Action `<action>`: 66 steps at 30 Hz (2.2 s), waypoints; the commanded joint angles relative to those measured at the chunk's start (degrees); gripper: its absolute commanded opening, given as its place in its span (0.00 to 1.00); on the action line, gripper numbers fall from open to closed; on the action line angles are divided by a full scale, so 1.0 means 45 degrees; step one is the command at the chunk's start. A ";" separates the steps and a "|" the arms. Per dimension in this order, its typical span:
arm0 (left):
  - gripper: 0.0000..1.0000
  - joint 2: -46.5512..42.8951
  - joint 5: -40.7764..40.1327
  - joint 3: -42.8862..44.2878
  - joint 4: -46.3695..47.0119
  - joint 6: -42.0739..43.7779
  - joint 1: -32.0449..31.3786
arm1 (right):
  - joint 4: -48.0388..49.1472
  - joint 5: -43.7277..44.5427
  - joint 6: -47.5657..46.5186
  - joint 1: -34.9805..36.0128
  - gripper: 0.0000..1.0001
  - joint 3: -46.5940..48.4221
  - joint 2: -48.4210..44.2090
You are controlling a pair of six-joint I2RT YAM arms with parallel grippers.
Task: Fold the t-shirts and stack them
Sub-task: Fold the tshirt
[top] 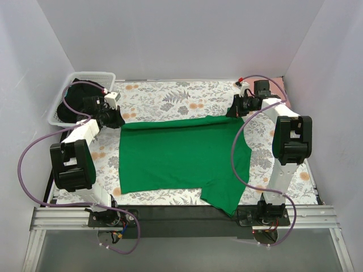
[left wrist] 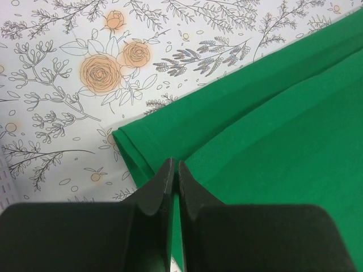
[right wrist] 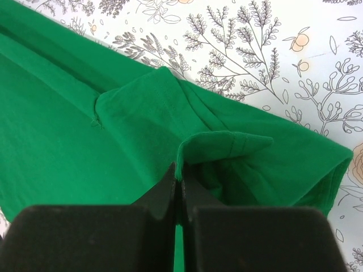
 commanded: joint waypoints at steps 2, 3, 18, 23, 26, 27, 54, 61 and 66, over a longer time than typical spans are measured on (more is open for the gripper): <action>0.00 -0.0458 -0.0034 -0.0061 -0.0146 0.0435 0.0086 | 0.0003 -0.0365 -0.0078 -0.0103 0.01 -0.0299 -0.0987; 0.00 -0.0458 -0.0112 -0.0081 -0.0225 0.0590 0.0086 | -0.0016 -0.0326 -0.0078 -0.0103 0.01 -0.0416 -0.1045; 0.00 -0.0809 -0.0249 -0.0940 -0.0753 0.1041 0.0086 | -0.0270 -0.0052 -0.0625 -0.0103 0.01 -0.1178 -0.1006; 0.00 -0.0245 -0.0347 -0.0922 -0.0675 0.1002 0.0086 | -0.0270 0.0085 -0.0684 -0.0064 0.01 -0.1511 -0.0889; 0.00 0.0088 -0.0601 -0.0863 -0.0596 0.1099 0.0106 | -0.0270 0.0143 -0.0762 -0.0044 0.01 -0.1724 -0.0909; 0.00 0.0147 -0.0659 -0.0863 -0.0558 0.1177 0.0087 | -0.0290 0.0143 -0.0781 -0.0044 0.01 -0.1784 -0.0928; 0.51 -0.0104 0.1996 0.2627 -0.4073 0.1297 -0.0789 | -0.2047 0.0066 -0.1212 -0.0199 0.52 -0.0770 -0.1844; 0.53 0.1785 0.2505 0.5324 -0.2729 -0.1979 -0.4594 | -0.2633 -0.0071 -0.1094 -0.0767 0.50 0.0208 -0.1457; 0.51 0.3874 0.2426 0.7122 -0.1146 -0.4170 -0.6395 | -0.2926 -0.0033 -0.1133 -0.0806 0.48 0.0305 -0.1027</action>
